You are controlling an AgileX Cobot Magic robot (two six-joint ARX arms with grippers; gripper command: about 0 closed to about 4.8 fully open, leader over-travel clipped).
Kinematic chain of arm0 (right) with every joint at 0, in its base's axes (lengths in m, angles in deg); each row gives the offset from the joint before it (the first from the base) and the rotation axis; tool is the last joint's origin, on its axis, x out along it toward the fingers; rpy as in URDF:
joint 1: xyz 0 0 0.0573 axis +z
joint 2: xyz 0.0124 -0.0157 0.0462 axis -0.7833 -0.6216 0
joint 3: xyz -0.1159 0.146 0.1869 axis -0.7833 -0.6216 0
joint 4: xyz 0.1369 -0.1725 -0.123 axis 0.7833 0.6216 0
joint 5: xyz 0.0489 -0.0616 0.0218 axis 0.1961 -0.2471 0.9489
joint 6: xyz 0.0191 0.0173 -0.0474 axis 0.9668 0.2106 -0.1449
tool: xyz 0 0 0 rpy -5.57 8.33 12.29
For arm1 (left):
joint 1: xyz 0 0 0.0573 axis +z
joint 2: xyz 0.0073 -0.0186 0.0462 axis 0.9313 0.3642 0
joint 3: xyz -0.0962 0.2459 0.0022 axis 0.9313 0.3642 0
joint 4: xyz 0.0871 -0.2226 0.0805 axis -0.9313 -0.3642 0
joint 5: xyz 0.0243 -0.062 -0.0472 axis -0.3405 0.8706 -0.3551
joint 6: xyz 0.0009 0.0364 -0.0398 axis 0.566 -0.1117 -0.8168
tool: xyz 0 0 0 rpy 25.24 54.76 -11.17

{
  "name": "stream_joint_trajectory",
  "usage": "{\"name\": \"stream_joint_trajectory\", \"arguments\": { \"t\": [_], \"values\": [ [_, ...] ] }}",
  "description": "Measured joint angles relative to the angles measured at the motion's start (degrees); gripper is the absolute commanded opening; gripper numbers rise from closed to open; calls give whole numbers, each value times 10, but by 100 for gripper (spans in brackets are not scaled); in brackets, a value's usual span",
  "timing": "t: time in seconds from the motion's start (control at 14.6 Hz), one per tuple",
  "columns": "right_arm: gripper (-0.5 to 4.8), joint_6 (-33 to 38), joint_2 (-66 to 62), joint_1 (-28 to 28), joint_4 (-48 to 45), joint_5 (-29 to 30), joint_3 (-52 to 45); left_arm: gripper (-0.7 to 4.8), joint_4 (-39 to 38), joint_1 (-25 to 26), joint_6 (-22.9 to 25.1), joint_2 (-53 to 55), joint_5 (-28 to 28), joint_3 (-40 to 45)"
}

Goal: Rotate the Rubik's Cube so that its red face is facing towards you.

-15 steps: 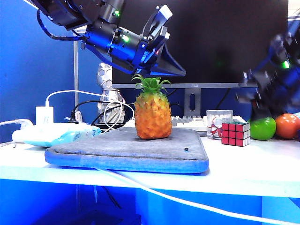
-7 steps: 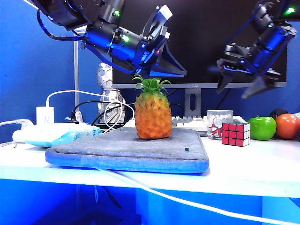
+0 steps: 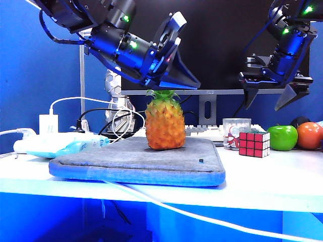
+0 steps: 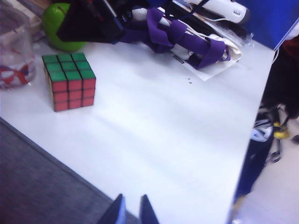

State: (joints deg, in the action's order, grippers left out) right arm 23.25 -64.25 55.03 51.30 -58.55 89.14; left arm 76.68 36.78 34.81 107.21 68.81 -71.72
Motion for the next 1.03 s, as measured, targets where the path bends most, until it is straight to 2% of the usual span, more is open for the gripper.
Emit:
{"name": "stream_joint_trajectory", "arguments": {
  "t": [0.07, 0.21, 0.34, 0.55, 0.82, 1.03],
  "values": [
    [479, 0, 0, 0, 15, 0, 1, 51, -6, 0, 59, 0, 0, 0],
    [479, 5, 0, 0, 53, 0, 0, 51, -34, 0, 146, 0, 18, 0],
    [479, 36, -1, 0, 54, 14, 0, 51, -64, 0, 179, 0, 68, 0],
    [479, 63, -10, 1, 59, 23, 1, 51, -92, 0, 198, 0, 110, 0],
    [479, 93, -26, 1, 99, 37, 0, 50, -110, 0, 207, 0, 113, 0],
    [479, 167, -51, 3, 69, 81, 19, 50, -110, -4, 205, 0, 113, 0]
  ]
}}
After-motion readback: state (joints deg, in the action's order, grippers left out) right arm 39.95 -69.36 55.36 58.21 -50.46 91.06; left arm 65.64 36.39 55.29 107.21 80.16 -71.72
